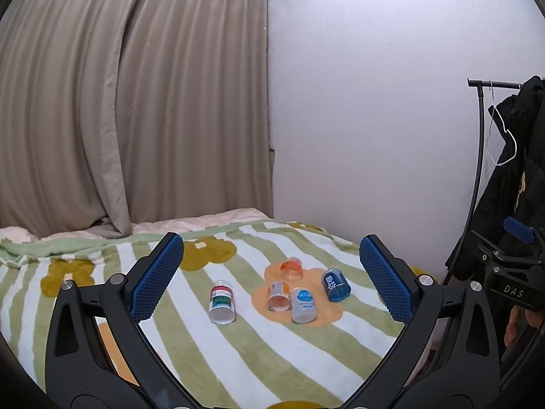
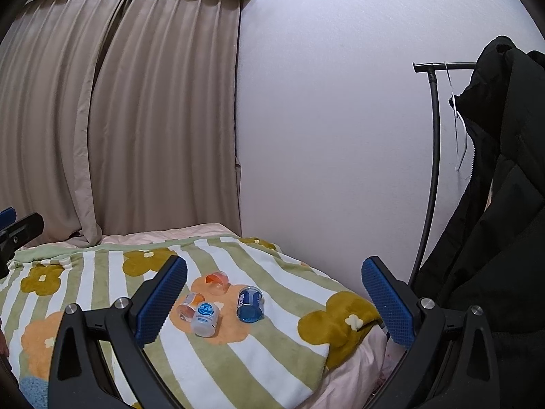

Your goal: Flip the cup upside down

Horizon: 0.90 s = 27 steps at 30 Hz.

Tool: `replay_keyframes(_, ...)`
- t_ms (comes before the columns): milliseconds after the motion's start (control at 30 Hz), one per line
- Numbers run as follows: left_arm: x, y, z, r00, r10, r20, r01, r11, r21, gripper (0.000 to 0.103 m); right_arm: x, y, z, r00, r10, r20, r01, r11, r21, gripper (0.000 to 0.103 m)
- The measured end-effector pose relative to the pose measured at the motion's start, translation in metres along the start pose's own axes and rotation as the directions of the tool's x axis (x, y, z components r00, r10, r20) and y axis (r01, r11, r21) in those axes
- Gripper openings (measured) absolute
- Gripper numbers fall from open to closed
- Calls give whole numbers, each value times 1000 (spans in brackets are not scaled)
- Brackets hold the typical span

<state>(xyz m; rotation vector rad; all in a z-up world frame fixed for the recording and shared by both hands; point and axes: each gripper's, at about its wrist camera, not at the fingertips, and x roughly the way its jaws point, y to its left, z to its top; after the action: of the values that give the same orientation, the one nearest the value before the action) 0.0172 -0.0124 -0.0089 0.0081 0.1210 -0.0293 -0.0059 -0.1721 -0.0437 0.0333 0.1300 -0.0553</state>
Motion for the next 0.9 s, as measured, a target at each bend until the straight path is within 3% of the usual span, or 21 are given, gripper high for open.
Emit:
replay_keyframes(733, 11, 0, -3, 1000, -8, -13, 8, 1000, -8, 103, 6, -3, 1, 1000, 0, 3, 0, 1000, 8, 102)
replay_keyframes(900, 21, 5, -4, 999, -6, -33, 6, 1000, -5, 103, 11, -8, 2, 998, 51, 38, -51, 999, 16, 103)
